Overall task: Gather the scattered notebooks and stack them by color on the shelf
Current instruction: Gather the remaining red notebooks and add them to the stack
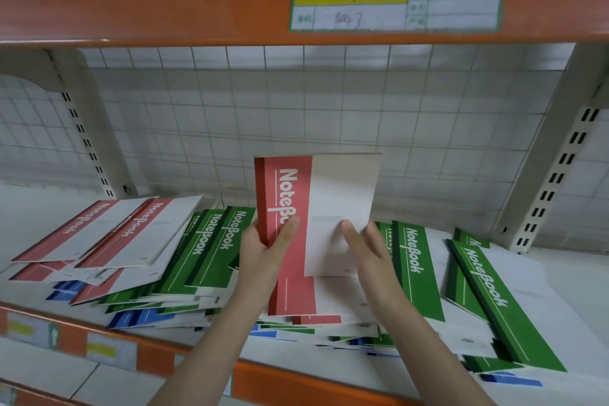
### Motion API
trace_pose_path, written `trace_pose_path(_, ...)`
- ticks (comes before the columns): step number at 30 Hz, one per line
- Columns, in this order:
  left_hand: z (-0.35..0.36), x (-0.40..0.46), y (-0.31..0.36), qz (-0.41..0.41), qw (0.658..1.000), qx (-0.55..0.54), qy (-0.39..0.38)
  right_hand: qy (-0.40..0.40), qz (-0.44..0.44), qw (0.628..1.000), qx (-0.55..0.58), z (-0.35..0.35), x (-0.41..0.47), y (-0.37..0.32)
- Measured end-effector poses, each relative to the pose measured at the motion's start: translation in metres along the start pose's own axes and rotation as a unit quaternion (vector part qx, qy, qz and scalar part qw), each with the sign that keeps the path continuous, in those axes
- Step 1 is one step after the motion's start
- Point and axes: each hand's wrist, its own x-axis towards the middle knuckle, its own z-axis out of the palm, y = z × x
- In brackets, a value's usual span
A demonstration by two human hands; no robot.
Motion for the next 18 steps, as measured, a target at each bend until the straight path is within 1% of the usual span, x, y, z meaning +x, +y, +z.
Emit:
trace_pose_path(5,0.001,-0.001,-0.005,-0.011,1.000,-0.004,0.020,-0.014,-0.061,0.997,-0.037,0.000,-0.002,0.015)
trace_pose_path(9,-0.002,-0.004,-0.011,-0.015,1.000,0.013,0.000,0.004,-0.080,0.993,-0.083,-0.001,-0.004,0.015)
trace_pose_path(12,-0.001,-0.004,-0.015,0.005,0.999,0.046,-0.003,0.034,-0.086,0.990,-0.104,0.001,-0.005,0.012)
trace_pose_path(15,0.000,0.001,-0.014,0.031,0.996,0.078,-0.004,0.065,-0.072,0.985,-0.144,0.004,-0.003,0.008)
trace_pose_path(18,0.002,0.009,-0.006,0.059,0.986,0.153,-0.031,0.078,-0.063,0.973,-0.207,0.002,-0.001,0.000)
